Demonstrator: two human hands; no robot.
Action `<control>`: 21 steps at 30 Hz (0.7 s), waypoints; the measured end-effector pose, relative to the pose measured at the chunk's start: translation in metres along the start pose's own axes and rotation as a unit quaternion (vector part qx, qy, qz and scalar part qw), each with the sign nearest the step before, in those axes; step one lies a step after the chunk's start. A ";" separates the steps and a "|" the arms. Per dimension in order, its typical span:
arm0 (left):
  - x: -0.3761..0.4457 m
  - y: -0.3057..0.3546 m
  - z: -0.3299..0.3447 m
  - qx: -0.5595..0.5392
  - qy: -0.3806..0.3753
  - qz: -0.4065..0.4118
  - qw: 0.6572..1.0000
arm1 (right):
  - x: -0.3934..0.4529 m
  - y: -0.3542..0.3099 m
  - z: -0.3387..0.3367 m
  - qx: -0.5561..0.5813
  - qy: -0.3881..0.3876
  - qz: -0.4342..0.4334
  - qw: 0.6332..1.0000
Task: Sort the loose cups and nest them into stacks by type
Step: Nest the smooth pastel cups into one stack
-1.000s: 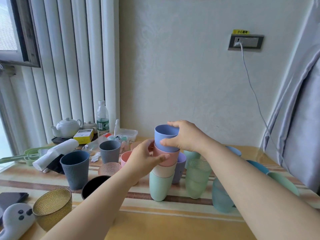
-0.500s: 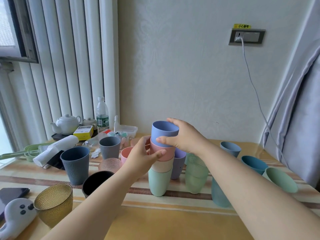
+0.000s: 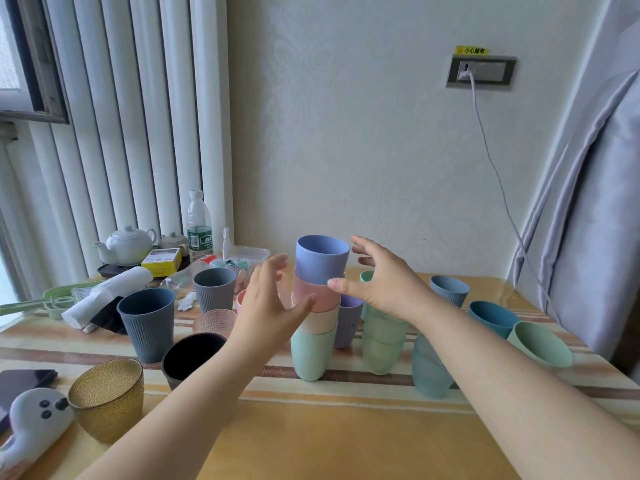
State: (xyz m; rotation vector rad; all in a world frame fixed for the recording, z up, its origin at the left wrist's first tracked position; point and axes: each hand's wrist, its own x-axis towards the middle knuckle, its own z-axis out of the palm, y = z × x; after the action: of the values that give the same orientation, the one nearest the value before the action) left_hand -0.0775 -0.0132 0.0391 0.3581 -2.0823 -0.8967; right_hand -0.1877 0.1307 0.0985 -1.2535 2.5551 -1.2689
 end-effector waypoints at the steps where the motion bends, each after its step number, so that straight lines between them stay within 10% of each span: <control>1: -0.005 0.002 -0.001 0.022 0.017 0.031 0.999 | -0.007 0.005 -0.003 -0.008 0.006 0.001 1.000; 10: -0.065 0.048 0.059 0.052 -0.118 0.216 0.968 | -0.096 0.070 -0.045 -0.076 0.016 0.079 0.994; 21: -0.117 0.099 0.168 0.033 -0.306 0.218 0.926 | -0.193 0.135 -0.128 -0.185 -0.008 0.207 0.961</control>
State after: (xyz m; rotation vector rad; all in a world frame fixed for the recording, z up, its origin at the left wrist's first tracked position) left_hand -0.1300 0.1976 -0.0271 -0.4027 -2.6122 -0.7162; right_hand -0.1899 0.3911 0.0333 -0.6852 2.9192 -0.7199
